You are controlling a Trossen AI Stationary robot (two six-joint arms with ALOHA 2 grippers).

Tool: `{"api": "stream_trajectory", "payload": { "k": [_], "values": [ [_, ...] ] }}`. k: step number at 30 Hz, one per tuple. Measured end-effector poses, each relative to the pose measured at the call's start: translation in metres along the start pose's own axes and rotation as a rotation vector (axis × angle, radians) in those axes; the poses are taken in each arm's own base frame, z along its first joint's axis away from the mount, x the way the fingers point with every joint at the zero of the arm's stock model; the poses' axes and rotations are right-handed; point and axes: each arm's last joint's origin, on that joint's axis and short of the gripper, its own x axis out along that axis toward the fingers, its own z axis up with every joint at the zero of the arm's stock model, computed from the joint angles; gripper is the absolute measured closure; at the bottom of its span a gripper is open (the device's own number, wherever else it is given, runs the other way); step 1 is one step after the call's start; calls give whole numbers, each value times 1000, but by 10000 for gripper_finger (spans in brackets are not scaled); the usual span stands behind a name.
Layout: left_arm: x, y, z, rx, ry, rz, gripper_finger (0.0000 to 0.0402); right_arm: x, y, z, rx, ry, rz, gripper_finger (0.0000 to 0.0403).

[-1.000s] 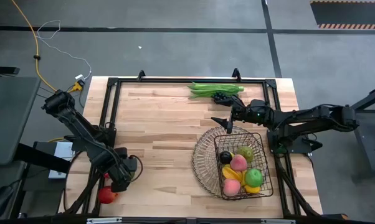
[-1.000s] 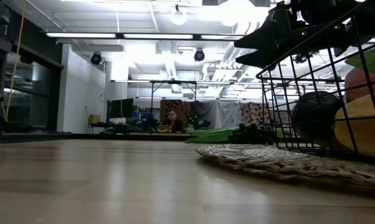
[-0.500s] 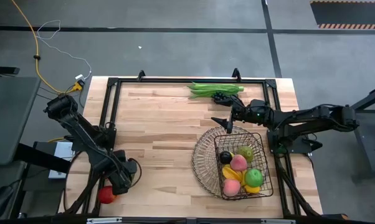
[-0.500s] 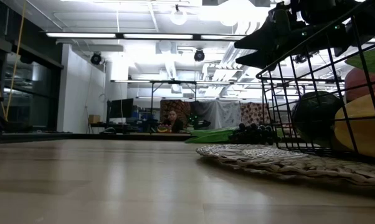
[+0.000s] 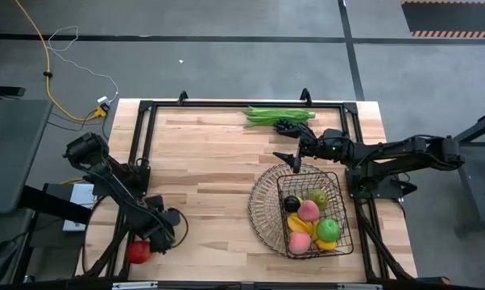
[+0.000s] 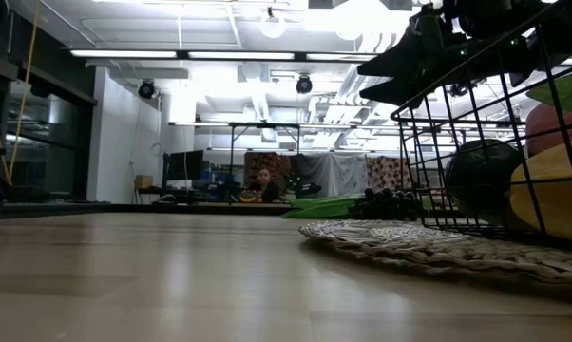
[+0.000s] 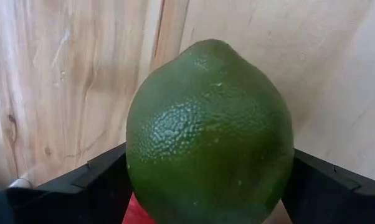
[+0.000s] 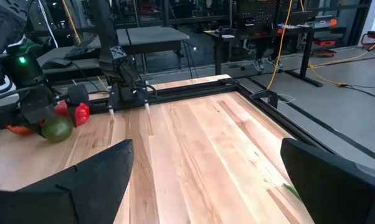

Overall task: Build produce basket
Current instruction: Put the green lime into the wire basket

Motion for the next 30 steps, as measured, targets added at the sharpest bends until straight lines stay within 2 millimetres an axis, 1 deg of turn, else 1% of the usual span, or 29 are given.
{"api": "stream_trajectory", "payload": {
  "k": [6, 14, 18, 20, 23, 25, 30],
  "values": [
    [0, 0, 1, 0, -20, 9, 79, 0, 0, 0, 0, 0, 0, 8],
    [-1, 2, 4, 29, -8, 2, 125, 0, 0, 0, 0, 0, 0, 8],
    [-5, 5, 10, 70, -23, -13, 131, 0, 0, 0, 0, 0, 0, 8],
    [-14, 6, 16, 102, -86, -18, 129, 0, 0, 0, 0, 0, 0, 8],
    [-35, 11, 28, 149, -236, 5, 128, 0, 0, 0, 0, 0, 0, 8],
    [-50, 17, 38, 177, -373, 39, 128, 0, 0, 0, 0, -1, 0, 8],
    [-85, 40, 63, 217, -784, 123, 128, 0, 0, 0, 0, 3, 0, 8]
  ]
}}
